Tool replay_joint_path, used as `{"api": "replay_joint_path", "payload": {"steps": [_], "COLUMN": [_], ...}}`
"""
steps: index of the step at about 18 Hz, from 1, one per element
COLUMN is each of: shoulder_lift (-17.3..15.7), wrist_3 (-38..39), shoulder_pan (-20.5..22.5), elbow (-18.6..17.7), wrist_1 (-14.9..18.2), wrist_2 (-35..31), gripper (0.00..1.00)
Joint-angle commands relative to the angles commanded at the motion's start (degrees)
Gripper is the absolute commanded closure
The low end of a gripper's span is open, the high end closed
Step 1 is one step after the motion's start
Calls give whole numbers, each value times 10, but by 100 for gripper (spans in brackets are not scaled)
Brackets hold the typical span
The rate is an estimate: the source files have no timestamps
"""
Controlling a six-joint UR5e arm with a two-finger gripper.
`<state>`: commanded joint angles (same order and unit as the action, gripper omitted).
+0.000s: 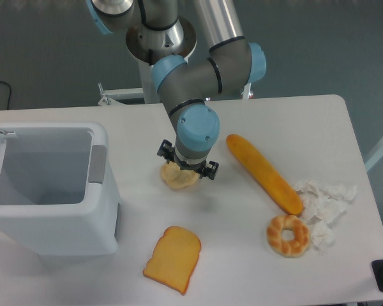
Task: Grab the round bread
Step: 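Close the gripper fingers around the round bun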
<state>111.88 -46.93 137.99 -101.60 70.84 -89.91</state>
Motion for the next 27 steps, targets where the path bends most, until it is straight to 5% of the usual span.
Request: {"api": "replay_joint_path", "payload": {"steps": [7,27], "shoulder_lift": [19,23], "wrist_3": [2,1], "shoulder_pan": [-3,-11], "elbow": [-12,-24], "wrist_1": [-42,-62], "wrist_2": [0,-2], "gripper": [0,1]}}
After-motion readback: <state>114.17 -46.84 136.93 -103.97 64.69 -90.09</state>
